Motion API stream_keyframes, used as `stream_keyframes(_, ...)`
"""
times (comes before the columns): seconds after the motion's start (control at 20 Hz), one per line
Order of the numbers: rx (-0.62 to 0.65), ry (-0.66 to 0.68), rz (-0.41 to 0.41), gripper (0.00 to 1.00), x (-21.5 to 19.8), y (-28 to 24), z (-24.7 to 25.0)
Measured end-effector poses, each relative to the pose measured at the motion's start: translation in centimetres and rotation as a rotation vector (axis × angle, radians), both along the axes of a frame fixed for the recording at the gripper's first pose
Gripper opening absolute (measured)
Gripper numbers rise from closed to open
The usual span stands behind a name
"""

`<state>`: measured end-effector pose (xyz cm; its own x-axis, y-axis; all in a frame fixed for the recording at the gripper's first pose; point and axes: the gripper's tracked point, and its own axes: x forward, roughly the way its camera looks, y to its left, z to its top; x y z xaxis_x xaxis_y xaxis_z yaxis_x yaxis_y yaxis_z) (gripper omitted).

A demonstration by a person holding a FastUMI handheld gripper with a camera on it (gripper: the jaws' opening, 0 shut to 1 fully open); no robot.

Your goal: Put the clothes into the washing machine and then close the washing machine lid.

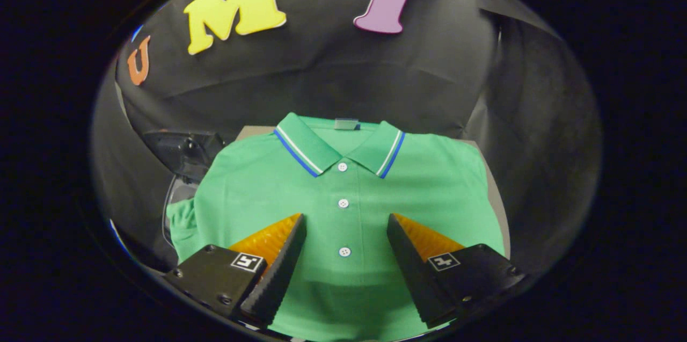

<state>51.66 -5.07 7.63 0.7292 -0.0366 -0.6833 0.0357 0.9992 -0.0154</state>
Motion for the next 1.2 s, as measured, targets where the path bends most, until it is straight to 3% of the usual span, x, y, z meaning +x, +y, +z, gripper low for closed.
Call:
stream_keyframes(0.45,0.011,0.082,0.004,0.91,0.05,-0.02,0.15)
stream_keyframes(0.6,0.009,0.101,-0.017,0.83,0.2,0.0,0.35)
stream_keyframes(0.9,0.02,0.073,-0.089,0.22,0.3,-0.57,0.69)
stream_keyframes(1.05,0.035,0.044,-0.104,0.07,0.31,-0.5,0.34)
stream_keyframes(1.2,0.076,0.009,-0.122,0.05,0.19,-0.26,0.49)
